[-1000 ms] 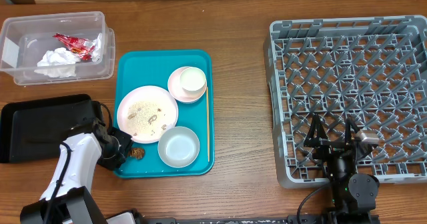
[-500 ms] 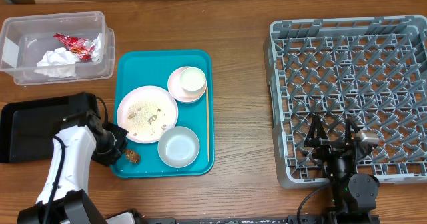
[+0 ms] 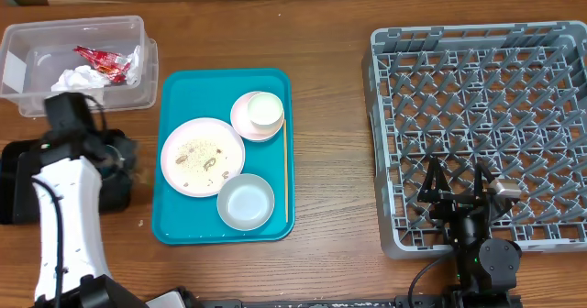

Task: Sort waste into correct bins and load items into the dishwasher
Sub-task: 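Move the food scrap left and release it on the black tray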

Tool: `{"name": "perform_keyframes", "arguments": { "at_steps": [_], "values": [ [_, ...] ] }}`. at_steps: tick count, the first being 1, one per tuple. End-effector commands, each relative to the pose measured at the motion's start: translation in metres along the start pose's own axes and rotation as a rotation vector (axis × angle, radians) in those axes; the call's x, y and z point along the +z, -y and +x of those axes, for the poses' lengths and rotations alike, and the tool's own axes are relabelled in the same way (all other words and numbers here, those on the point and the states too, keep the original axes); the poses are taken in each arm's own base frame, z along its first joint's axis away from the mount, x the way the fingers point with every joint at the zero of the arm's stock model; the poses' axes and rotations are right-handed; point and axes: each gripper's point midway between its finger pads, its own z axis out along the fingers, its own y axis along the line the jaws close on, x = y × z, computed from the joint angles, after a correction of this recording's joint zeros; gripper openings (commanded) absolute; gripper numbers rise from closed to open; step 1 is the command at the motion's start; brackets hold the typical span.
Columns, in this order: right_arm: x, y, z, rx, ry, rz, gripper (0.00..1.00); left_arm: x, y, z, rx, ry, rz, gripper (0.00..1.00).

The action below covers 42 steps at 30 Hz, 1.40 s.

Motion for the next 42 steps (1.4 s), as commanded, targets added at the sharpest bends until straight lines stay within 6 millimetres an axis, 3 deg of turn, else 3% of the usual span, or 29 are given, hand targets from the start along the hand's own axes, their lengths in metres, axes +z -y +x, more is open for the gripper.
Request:
{"name": "perform_keyframes", "arguments": {
  "at_steps": [1,8,9,10,12,13,19,22,24,27,32,33,35,39,41,42],
  "values": [
    [0.0,0.001,0.002,-0.003,0.003,0.0,1.0,-0.006,-0.015,-0.039,-0.158,0.104,-0.017,0.09],
    [0.0,0.001,0.002,-0.003,0.003,0.0,1.0,-0.013,-0.029,-0.091,-0.394,0.247,0.046,0.17],
    [0.0,0.001,0.002,-0.003,0.003,0.0,1.0,-0.014,-0.031,-0.098,-0.413,0.276,0.05,0.22],
    [0.0,0.001,0.002,-0.003,0.003,0.0,1.0,-0.016,-0.033,-0.105,-0.43,0.304,0.052,0.34],
    [0.0,0.001,0.002,-0.003,0.003,0.0,1.0,-0.019,-0.033,-0.113,-0.44,0.335,0.065,0.88],
    [0.0,0.001,0.002,-0.003,0.003,0.0,1.0,-0.019,-0.033,-0.114,-0.44,0.337,0.065,1.0],
    [0.0,0.001,0.002,-0.003,0.003,0.0,1.0,-0.015,-0.019,-0.099,-0.425,0.238,0.13,1.0],
    [0.0,0.001,0.002,-0.003,0.003,0.0,1.0,-0.013,0.001,-0.076,-0.389,0.093,0.225,1.0],
    [0.0,0.001,0.002,-0.003,0.003,0.0,1.0,-0.016,0.018,-0.058,-0.286,-0.008,0.305,1.0],
    [0.0,0.001,0.002,-0.003,0.003,0.0,1.0,-0.024,0.046,-0.025,0.002,-0.123,0.44,1.0],
    [0.0,0.001,0.002,-0.003,0.003,0.0,1.0,-0.023,0.065,0.024,0.293,-0.197,0.455,0.94],
    [0.0,0.001,0.002,-0.003,0.003,0.0,1.0,-0.023,0.071,0.037,0.358,-0.209,0.455,0.85],
    [0.0,0.001,0.002,-0.003,0.003,0.0,1.0,-0.021,0.078,0.056,0.436,-0.222,0.435,0.58],
    [0.0,0.001,0.002,-0.003,0.003,0.0,1.0,-0.017,0.084,0.088,0.568,-0.218,0.355,0.49],
    [0.0,0.001,0.002,-0.003,0.003,0.0,1.0,-0.013,0.085,0.095,0.626,-0.181,0.298,0.25],
    [0.0,0.001,0.002,-0.003,0.003,0.0,1.0,-0.01,0.083,0.096,0.658,-0.147,0.251,0.04]
  ]
}}
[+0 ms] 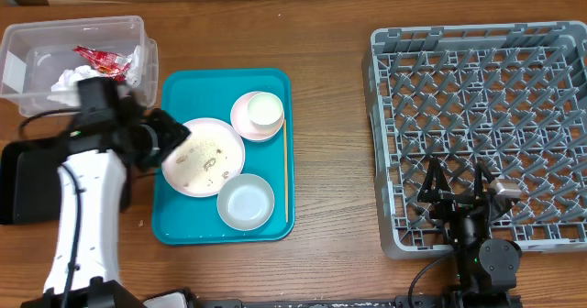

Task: Sort waste into correct bins and load items into the dishwasher
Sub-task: 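Move the food scrap left and release it on the black tray, then grasp the rim of the pink rice plate with the left gripper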

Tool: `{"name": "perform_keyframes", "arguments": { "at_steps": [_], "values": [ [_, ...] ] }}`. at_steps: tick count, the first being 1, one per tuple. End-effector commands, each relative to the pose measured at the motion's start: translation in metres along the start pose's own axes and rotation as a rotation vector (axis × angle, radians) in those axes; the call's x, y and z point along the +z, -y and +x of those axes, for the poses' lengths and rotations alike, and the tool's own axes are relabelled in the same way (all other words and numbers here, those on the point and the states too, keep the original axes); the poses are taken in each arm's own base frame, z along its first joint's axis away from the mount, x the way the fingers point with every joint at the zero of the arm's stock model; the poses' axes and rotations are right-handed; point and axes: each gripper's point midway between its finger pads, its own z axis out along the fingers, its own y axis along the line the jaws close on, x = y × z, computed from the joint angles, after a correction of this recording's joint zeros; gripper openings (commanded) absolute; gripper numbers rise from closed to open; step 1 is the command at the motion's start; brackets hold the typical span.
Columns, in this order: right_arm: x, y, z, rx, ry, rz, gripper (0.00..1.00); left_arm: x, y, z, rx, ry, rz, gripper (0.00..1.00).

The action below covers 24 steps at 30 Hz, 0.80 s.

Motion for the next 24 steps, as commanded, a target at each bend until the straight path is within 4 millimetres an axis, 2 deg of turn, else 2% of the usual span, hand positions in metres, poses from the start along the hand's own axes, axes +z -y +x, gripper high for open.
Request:
{"name": "perform_keyframes", "arguments": {
  "at_steps": [1,3,6,8,11,17,24],
  "values": [
    [0.0,0.001,0.002,-0.003,0.004,0.0,1.0,0.009,-0.009,0.002,0.124,0.044,-0.184,0.04],
    [0.0,0.001,0.002,-0.003,0.004,0.0,1.0,0.015,-0.014,0.018,0.163,0.021,-0.303,0.04],
    [0.0,0.001,0.002,-0.003,0.004,0.0,1.0,0.026,-0.015,0.04,0.194,-0.068,-0.342,0.04],
    [0.0,0.001,0.002,-0.003,0.004,0.0,1.0,0.044,-0.019,0.061,0.227,-0.17,-0.392,0.04],
    [0.0,0.001,0.002,-0.003,0.004,0.0,1.0,0.057,-0.021,0.073,0.247,-0.23,-0.417,0.04],
    [0.0,0.001,0.002,-0.003,0.004,0.0,1.0,0.073,-0.021,0.089,0.283,-0.296,-0.444,0.04],
    [0.0,0.001,0.002,-0.003,0.004,0.0,1.0,0.073,-0.021,0.094,0.294,-0.311,-0.457,0.04]
  ]
}}
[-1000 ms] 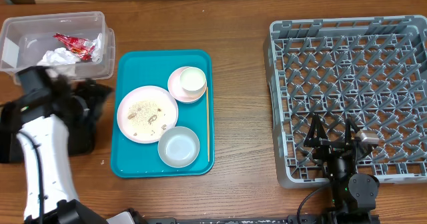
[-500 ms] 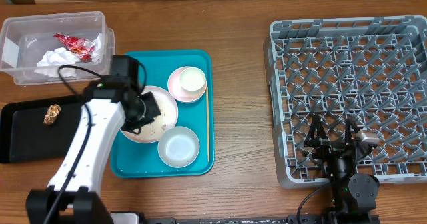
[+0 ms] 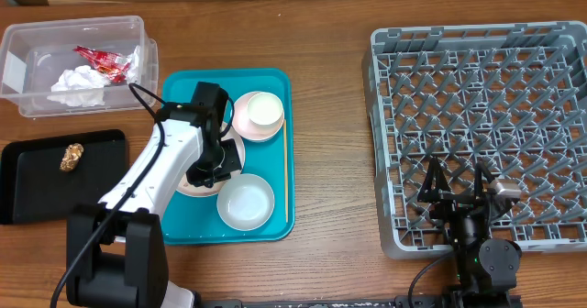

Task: Sort waste into correct bins and load items into the dishwasher
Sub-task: 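Grasp the rim of the pink rice plate with the left gripper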

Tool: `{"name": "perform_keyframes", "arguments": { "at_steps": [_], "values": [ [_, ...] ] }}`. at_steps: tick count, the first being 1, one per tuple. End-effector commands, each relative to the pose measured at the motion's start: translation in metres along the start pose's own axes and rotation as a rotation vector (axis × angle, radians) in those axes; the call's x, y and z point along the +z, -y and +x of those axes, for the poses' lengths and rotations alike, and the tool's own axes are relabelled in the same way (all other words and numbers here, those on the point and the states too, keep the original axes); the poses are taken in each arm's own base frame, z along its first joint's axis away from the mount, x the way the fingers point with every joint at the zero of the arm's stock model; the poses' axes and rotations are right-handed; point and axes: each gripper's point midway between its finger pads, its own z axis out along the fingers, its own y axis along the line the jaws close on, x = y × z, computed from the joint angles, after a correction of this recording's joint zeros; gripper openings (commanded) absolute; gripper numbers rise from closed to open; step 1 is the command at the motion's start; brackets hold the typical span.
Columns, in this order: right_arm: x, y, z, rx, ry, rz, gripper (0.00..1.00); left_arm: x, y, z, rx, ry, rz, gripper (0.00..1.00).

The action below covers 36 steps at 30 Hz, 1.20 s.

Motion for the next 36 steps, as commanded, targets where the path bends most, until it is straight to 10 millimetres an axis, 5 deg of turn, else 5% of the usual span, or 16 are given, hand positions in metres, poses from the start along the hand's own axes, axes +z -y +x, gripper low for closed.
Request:
{"name": "perform_keyframes", "arguments": {
  "at_steps": [1,9,21,36],
  "values": [
    [0.0,0.001,0.001,-0.003,0.004,0.001,1.0,0.0,-0.002,0.002,-0.002,-0.009,-0.022,0.04],
    [0.0,0.001,0.001,-0.003,0.004,0.001,1.0,-0.009,-0.05,-0.026,-0.109,0.157,-0.279,0.04],
    [0.0,0.001,0.001,-0.003,0.004,0.001,1.0,0.008,0.004,0.008,0.018,0.013,-0.063,0.04],
    [0.0,0.001,0.001,-0.003,0.004,0.001,1.0,0.008,0.034,0.029,0.102,-0.077,0.077,0.04]
  ]
}}
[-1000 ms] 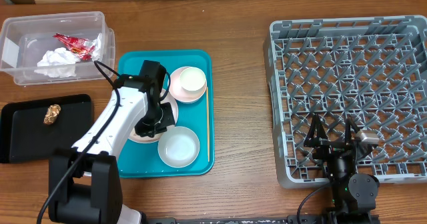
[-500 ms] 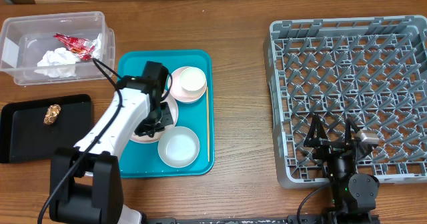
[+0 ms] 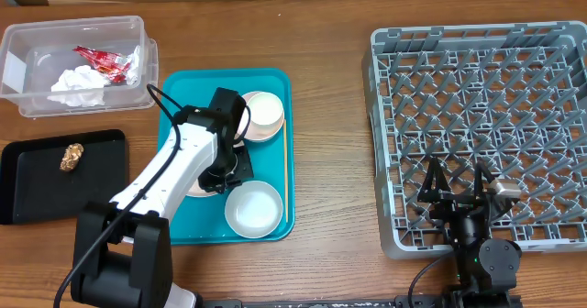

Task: Sort waste into correct bins and load items into the dishwasher
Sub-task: 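Grasp the rim of the pink rice plate with the left gripper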

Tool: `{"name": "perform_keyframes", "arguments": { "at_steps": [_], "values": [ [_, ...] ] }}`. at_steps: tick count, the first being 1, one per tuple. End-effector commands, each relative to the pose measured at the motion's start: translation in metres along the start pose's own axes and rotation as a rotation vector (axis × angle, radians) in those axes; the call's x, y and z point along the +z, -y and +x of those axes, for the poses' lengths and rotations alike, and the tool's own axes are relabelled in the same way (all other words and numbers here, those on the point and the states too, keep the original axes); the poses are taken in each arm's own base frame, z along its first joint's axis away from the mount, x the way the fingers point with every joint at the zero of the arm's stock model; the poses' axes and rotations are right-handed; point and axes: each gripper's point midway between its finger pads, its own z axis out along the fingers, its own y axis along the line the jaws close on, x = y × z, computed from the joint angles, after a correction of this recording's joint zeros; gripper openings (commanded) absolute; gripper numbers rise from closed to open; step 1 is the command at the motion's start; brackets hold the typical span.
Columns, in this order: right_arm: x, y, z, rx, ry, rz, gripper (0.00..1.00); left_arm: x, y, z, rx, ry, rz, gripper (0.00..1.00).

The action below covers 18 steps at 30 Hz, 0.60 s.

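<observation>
My left gripper (image 3: pixel 229 173) is down on the teal tray (image 3: pixel 179 93), over the pink plate (image 3: pixel 199 190), which the arm mostly hides. Whether its fingers are open or shut does not show from above. A white bowl (image 3: pixel 254 208) lies just in front of it, and a small pink dish with a cup (image 3: pixel 261 115) just behind. A chopstick (image 3: pixel 285 161) lies along the tray's right side. The grey dish rack (image 3: pixel 481 97) stands at the right. My right gripper (image 3: pixel 457 193) rests open at the rack's front edge.
A clear bin (image 3: pixel 37 42) at the back left holds a red wrapper (image 3: pixel 99 59) and crumpled tissue (image 3: pixel 78 86). A black tray (image 3: pixel 37 184) at the left carries a brown food scrap (image 3: pixel 71 156). Bare wood lies between the teal tray and the rack.
My left gripper has moved a little right and forward over the plate. The white bowl now lies slightly further right and nearer the tray's front edge. The right arm is unchanged.
My left gripper was over the black tray at the far left. Then it stood at the teal tray's left edge, by the plate. Then it was down on the plate, with the brown scrap showing on the black tray. Now it sits by the shifted bowl.
</observation>
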Motion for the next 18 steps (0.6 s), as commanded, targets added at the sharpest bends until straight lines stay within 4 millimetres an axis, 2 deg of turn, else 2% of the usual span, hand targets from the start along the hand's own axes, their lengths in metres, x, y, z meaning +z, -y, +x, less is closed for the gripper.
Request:
{"name": "perform_keyframes", "arguments": {
  "at_steps": [1,3,5,8,11,15,16,18],
  "values": [
    [0.0,0.001,0.002,-0.003,0.003,0.0,1.0,0.003,0.015,0.004,0.066,-0.028,0.082,0.04],
    [0.0,0.001,0.002,-0.003,0.003,0.0,1.0,0.002,0.019,-0.003,0.083,0.0,0.095,0.04],
    [0.0,0.001,0.002,-0.003,0.003,0.0,1.0,0.001,0.025,-0.019,0.096,0.067,0.119,0.04],
    [0.0,0.001,0.002,-0.003,0.003,0.0,1.0,-0.001,0.02,-0.04,0.095,0.163,0.069,0.04],
    [0.0,0.001,0.002,-0.003,0.003,0.0,1.0,-0.002,0.013,-0.051,0.091,0.218,0.021,0.27],
    [0.0,0.001,0.002,-0.003,0.003,0.0,1.0,-0.002,0.008,-0.05,0.088,0.216,-0.005,0.57],
    [0.0,0.001,0.002,-0.003,0.003,0.0,1.0,-0.001,0.007,-0.048,0.088,0.208,-0.009,0.61],
    [0.0,0.001,0.002,-0.003,0.003,0.0,1.0,0.001,0.005,-0.044,0.088,0.191,-0.018,0.61]
  ]
}}
